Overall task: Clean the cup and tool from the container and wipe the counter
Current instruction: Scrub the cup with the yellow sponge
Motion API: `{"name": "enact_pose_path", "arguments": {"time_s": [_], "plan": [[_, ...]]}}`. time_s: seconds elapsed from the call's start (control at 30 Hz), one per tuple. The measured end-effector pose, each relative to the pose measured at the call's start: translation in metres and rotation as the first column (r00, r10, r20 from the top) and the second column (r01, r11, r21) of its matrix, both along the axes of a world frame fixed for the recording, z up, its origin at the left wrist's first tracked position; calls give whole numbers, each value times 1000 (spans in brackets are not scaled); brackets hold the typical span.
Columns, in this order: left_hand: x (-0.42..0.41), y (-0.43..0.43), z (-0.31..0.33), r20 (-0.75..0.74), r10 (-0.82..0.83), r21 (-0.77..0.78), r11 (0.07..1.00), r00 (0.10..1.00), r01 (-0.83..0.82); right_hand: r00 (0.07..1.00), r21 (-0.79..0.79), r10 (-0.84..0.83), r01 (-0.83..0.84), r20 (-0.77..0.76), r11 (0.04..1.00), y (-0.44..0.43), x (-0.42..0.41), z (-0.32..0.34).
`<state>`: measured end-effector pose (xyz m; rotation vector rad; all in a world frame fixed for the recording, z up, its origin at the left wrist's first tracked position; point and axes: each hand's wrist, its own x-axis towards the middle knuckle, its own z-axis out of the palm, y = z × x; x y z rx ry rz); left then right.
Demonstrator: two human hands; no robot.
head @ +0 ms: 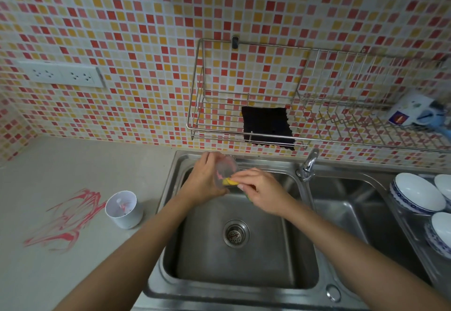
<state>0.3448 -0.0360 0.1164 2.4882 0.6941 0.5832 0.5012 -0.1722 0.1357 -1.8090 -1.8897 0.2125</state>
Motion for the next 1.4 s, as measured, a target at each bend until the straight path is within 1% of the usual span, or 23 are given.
{"name": "enact_pose_path", "arguments": {"time_s": [0.07, 0.13, 0.23, 0.27, 0.33, 0.4, 0.47, 0.53, 0.6, 0.67, 0.73, 0.77, 0.83, 0.9, 0.93, 0.97, 1.0, 1.1, 1.13, 1.2, 1.3, 1.33, 1.4], "plan": [[-2, 3, 9, -113, 32, 82, 996, 993, -23, 995, -66, -11, 5, -96, 998, 1, 5, 1], [-2, 5, 16, -199, 9, 127, 992, 980, 17, 999, -108, 9, -13, -39, 994, 0, 10, 3], [0, 7, 22, -278, -91, 83, 989, 956, 118, 918, -9, 92, -96, 387, 995, 3, 16, 6], [0, 8, 23, -280, -115, 66, 988, 953, 138, 877, 39, 76, -107, 474, 994, 5, 19, 8], [0, 7, 25, -261, -127, 53, 988, 957, 146, 858, 104, 27, -94, 513, 990, 6, 19, 11], [-2, 7, 25, -248, -139, 63, 985, 959, 159, 900, 114, 14, -70, 436, 991, 5, 12, 6], [-5, 8, 22, -262, -157, 75, 980, 952, 182, 988, -26, 35, -32, 153, 999, 2, 0, -4], [-8, 8, 16, -290, -178, 62, 977, 940, 204, 999, -161, 30, -35, -35, 986, 3, -1, -9], [-9, 5, 13, -303, -192, 44, 976, 934, 215, 991, -123, 67, -53, 115, 991, 6, 3, -5], [-8, 3, 13, -312, -193, 57, 974, 930, 221, 905, 32, 73, -95, 420, 995, 8, 7, -3], [-7, 4, 14, -308, -186, 60, 975, 933, 214, 860, 91, 37, -96, 509, 991, 7, 4, -7], [-7, 5, 14, -304, -182, 55, 977, 935, 208, 882, 84, 33, -81, 470, 993, 6, 1, -11], [-9, 7, 13, -306, -181, 57, 976, 935, 208, 982, 1, 8, -9, 188, 1000, 3, -6, -15], [-10, 8, 10, -309, -187, 68, 974, 932, 218, 987, -159, -59, 35, -149, 987, 4, -6, -17], [-10, 8, 9, -306, -187, 67, 974, 933, 217, 980, -172, -75, 43, -187, 984, 5, -3, -17], [-9, 7, 8, -301, -181, 63, 976, 936, 209, 977, -174, -81, 46, -196, 984, 5, -2, -15], [-8, 6, 7, -292, -173, 62, 978, 940, 200, 992, -141, -56, 39, -118, 989, 5, 1, -13], [-4, 4, 9, -264, -166, 54, 981, 950, 186, 956, 17, 10, -16, 294, 1000, 4, 10, -12], [-3, 4, 11, -252, -167, 43, 982, 953, 183, 939, 60, 1, -23, 345, 998, 3, 11, -13], [-3, 6, 14, -239, -172, 23, 983, 956, 183, 975, 51, -23, 12, 223, 999, 0, 9, -13], [-8, 11, 14, -268, -176, 7, 983, 947, 184, 972, -154, -99, 66, -212, 986, -3, 7, -13], [-9, 12, 12, -277, -175, -6, 984, 945, 181, 970, -166, -99, 62, -223, 984, -3, 7, -12], [-9, 11, 10, -278, -174, -33, 985, 945, 172, 992, -112, -70, 58, -102, 992, -4, 11, -10]]}}
